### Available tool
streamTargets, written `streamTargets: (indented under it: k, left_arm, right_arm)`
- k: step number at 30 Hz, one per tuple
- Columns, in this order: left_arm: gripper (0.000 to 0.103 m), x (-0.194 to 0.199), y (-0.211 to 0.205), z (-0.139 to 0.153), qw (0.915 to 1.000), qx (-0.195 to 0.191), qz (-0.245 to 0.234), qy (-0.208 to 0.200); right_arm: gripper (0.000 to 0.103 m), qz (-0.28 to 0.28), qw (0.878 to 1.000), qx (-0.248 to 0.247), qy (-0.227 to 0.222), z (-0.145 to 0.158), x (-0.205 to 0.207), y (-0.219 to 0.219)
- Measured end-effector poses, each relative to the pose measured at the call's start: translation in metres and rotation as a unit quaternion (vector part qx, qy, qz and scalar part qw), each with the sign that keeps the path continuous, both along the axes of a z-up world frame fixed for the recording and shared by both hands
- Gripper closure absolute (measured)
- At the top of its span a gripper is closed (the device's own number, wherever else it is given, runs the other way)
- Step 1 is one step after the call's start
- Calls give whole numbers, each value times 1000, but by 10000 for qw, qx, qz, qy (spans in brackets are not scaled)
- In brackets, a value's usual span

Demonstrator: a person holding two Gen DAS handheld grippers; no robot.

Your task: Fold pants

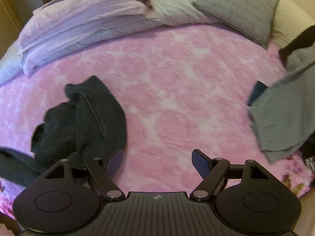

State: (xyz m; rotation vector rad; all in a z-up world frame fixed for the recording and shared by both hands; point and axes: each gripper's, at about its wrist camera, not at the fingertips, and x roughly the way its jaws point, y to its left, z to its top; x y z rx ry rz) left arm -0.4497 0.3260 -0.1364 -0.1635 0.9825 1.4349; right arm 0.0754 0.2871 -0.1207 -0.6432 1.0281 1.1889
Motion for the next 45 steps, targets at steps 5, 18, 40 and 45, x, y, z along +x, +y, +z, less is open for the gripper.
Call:
streamTargets:
  k: [5, 18, 40, 45]
  left_arm:
    - [101, -84, 54, 4, 9985, 115, 391, 363]
    - [101, -214, 160, -17, 9931, -191, 1154, 2]
    - [101, -249, 119, -95, 9607, -1185, 2382, -796]
    - [101, -237, 146, -91, 9642, -1227, 2267, -618]
  right_arm:
    - [28, -200, 9993, 239, 213, -8, -49, 29]
    - [28, -939, 9769, 369, 1882, -70, -135, 83]
    - [91, -727, 9874, -562, 1289, -134, -173, 191]
    - [91, -1466, 9553, -69, 2566, -106, -110, 146]
